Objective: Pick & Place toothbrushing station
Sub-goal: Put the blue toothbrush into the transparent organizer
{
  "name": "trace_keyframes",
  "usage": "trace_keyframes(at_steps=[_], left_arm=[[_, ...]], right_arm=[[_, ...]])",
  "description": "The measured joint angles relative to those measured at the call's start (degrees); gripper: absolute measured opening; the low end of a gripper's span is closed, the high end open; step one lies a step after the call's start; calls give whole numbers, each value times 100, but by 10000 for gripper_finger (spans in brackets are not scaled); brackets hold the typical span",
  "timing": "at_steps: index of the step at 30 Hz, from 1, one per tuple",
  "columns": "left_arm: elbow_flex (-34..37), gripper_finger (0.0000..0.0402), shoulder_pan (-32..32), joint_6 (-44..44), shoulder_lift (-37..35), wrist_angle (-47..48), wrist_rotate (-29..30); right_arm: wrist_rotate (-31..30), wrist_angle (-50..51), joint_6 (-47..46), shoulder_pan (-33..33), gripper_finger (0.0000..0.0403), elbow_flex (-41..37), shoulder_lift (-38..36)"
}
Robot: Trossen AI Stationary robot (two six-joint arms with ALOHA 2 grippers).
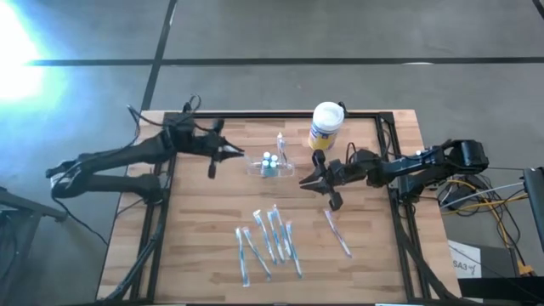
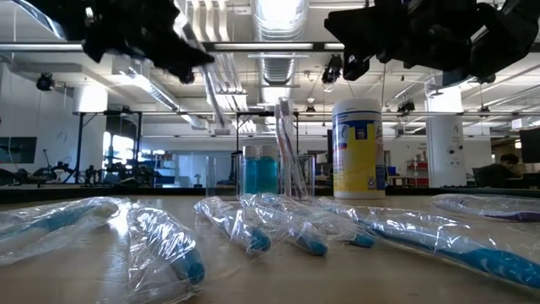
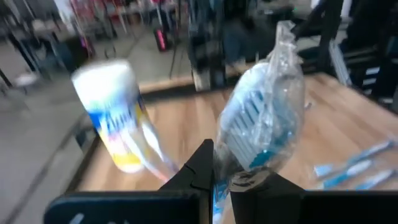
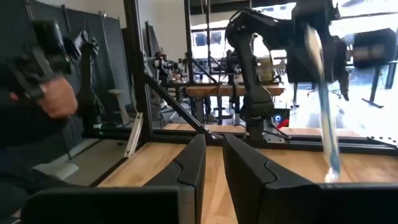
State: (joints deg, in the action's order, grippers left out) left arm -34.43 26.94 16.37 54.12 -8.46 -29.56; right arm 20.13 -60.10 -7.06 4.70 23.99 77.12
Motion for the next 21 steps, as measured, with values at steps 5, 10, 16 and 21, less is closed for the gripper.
trace_keyframes(at_steps=[5, 10, 16, 21], left_arm=[[542, 24, 211, -40, -40, -437, -38], [877, 25, 264, 54, -173, -411, -36], [883, 25, 419, 338, -121, -696, 103], [690, 25, 607, 451, 63, -799, 63]], right_arm=[[-1, 0, -52, -1, 54, 0, -2], [-12, 2, 315, 1, 54, -40, -4], [-21, 113, 363, 129, 54, -85, -11], [-61, 137, 322, 315, 54, -85, -13]])
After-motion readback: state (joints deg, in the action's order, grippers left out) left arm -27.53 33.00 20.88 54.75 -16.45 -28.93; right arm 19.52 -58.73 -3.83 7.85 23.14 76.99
